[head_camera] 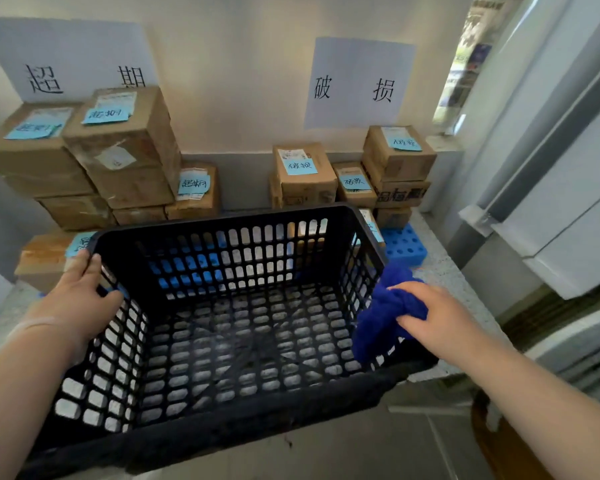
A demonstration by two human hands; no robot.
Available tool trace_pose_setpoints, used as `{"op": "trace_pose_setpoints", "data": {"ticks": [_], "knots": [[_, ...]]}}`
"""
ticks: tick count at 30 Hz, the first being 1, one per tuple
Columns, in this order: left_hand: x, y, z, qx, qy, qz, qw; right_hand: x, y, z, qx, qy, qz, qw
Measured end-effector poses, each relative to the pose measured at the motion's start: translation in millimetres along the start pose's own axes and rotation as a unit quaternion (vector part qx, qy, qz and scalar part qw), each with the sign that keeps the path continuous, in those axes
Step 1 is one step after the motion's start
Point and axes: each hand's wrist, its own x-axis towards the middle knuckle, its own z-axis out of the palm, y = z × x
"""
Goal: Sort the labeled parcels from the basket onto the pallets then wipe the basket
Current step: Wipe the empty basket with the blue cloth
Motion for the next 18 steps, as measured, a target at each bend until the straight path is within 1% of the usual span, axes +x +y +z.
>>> {"op": "trace_pose_setpoints", "data": {"ticks": [3, 6, 9, 11, 13, 15, 17, 18], "knots": [[7.3, -4.0, 1.3, -0.005, 0.002, 0.011, 1.0, -39.6, 10.5, -2.3, 0.025, 0.017, -0.007, 1.0], [13.2, -10.2, 4.8, -0.007, -0.006, 0.018, 1.0, -60.8, 17.0, -4.3, 0.021, 0.067, -0.015, 0.997], [11.7, -9.6, 4.0, -0.018, -0.013, 0.029, 0.999, -82.3, 11.1, -2.3, 0.001, 0.113, -0.06, 0.992], [7.4, -8.7, 5.6, -0.064, -0.009, 0.031, 0.997, -96.5, 3.4, 7.0, -0.019, 0.114, -0.115, 0.987], [5.2, -11.1, 4.6, -0.096, -0.014, 0.051, 0.994, -105.1, -7.3, 23.8, -0.038, 0.092, -0.154, 0.983], [0.6, -12.0, -0.9, -0.082, -0.029, 0.063, 0.994, -103.6, -18.3, 43.3, -0.056, 0.082, -0.157, 0.983], [-13.3, -12.3, -9.4, -0.14, -0.034, 0.047, 0.989, -98.2, -34.4, 61.4, -0.092, 0.076, -0.149, 0.982], [-24.5, -15.8, -13.2, -0.179, -0.031, 0.055, 0.982, -95.1, -44.6, 71.8, -0.111, 0.08, -0.154, 0.979]]}}
